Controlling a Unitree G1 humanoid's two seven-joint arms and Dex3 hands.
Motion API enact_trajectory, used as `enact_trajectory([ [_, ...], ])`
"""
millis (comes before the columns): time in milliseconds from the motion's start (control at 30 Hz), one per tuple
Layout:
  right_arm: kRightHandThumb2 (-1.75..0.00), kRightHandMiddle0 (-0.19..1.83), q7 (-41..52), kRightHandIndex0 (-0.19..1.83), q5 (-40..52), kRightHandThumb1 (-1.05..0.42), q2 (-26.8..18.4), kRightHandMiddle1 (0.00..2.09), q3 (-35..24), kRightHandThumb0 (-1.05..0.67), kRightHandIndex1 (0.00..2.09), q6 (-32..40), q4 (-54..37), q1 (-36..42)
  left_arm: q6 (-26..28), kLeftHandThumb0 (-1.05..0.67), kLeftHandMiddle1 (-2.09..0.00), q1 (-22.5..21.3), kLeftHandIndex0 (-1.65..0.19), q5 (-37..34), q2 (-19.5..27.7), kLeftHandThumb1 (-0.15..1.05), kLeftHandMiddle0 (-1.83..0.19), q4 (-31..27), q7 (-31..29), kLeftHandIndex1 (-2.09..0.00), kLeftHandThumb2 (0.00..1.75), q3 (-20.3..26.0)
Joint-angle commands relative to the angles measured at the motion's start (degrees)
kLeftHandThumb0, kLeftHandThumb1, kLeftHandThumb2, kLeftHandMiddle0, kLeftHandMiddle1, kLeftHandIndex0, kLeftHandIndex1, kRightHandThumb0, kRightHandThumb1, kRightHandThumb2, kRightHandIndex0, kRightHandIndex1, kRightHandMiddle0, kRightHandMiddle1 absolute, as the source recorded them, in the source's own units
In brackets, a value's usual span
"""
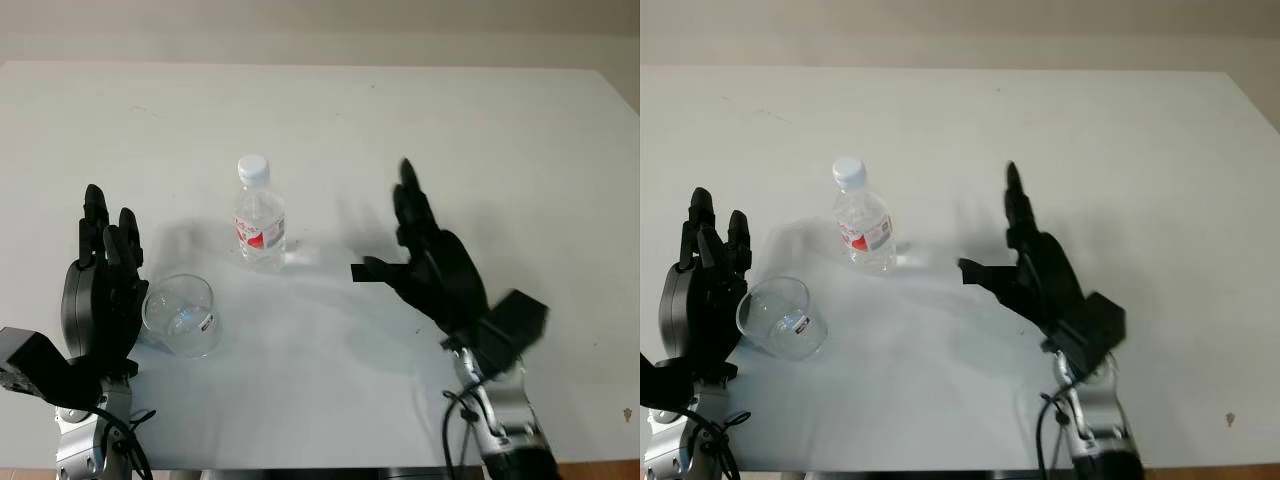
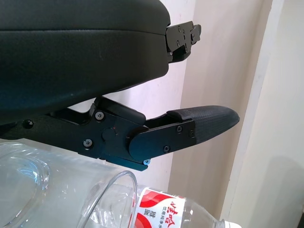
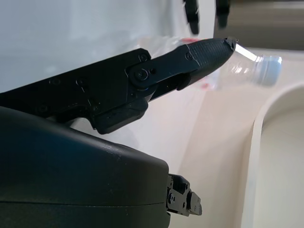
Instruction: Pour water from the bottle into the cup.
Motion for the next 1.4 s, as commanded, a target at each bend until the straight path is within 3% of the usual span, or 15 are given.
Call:
enact_trajectory([
  [0, -0.05, -0.19, 0.28, -0.19, -0.51, -1.0, 2.17, 0.0, 1.63, -0.96, 0.0, -0.35, 3.49, -3.95, -0.04, -0.75, -0.06, 0.82, 0.16, 0.28, -0.69, 1.05, 0.11, 0.73, 0.26, -0.06, 0.63, -0.07],
  [267, -0.05, -0.19, -1.42, -0.19, -2.57, -0.97, 8.71, 0.0, 4.56, -1.0, 0.0, -0.34, 14.1, -12.0, 0.28, -0.74, -0.06, 1.53, 0.16, -0.11, -0.71, 1.05, 0.11, -0.44, 0.52, -0.06, 0.64, 0.25],
  [467, -0.05, -0.19, -1.19, -0.19, -3.09, -0.98, 11.04, 0.0, 5.44, -1.02, 0.0, -1.07, 19.38, -15.08, 0.43, -0.74, -0.06, 1.74, 0.15, -0.38, -0.75, 1.05, 0.1, -0.71, 0.55, -0.06, 0.62, 0.29],
  [933, -0.06, -0.19, -3.97, -0.19, -2.08, -0.99, 14.68, 0.0, 5.79, -0.99, 0.0, -2.73, 29.3, -18.36, 0.51, -0.74, -0.05, 1.3, 0.17, 0.02, -0.49, 1.05, 0.11, -0.27, 0.23, -0.05, 0.64, 0.06],
  [1267, -0.04, -0.19, -2.99, -0.19, 1.99, -0.93, 16.62, 0.0, 5.27, -0.8, 0.0, -2.56, 31.89, -20.17, 0.5, -0.74, -0.05, 1.46, 0.17, 0.13, -0.63, 1.05, 0.12, -0.56, 0.48, -0.05, 0.63, -0.05],
  [1367, -0.04, -0.19, -1.64, -0.19, 2.47, -0.92, 16.56, 0.0, 5.52, -0.81, 0.0, -2.88, 32.59, -20.92, 0.52, -0.75, -0.05, 1.5, 0.16, 0.4, -0.72, 1.05, 0.11, -0.61, 0.75, -0.05, 0.63, -0.15],
])
